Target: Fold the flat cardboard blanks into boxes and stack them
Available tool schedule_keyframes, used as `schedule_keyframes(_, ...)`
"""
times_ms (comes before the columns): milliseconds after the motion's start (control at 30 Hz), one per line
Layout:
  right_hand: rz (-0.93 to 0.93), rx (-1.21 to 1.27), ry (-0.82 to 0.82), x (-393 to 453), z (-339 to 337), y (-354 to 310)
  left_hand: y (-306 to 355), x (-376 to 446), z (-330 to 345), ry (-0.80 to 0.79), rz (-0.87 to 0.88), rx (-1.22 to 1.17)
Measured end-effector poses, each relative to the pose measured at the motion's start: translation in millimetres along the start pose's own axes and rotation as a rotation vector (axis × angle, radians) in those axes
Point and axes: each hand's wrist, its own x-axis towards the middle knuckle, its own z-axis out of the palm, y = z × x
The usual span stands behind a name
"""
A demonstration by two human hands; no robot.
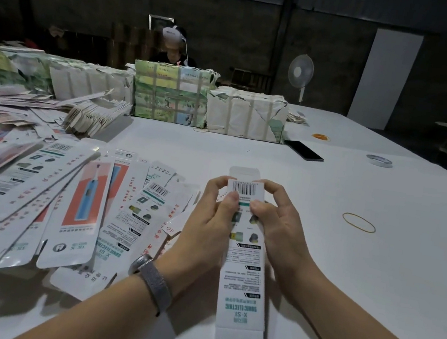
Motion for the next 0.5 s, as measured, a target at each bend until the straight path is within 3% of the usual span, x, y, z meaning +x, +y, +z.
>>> schedule_keyframes(500,-0.114,0.000,0.092,1.2,-1.5,-0.1,-4.1,-2.1,5.6,0.018,-0.109,-0.105)
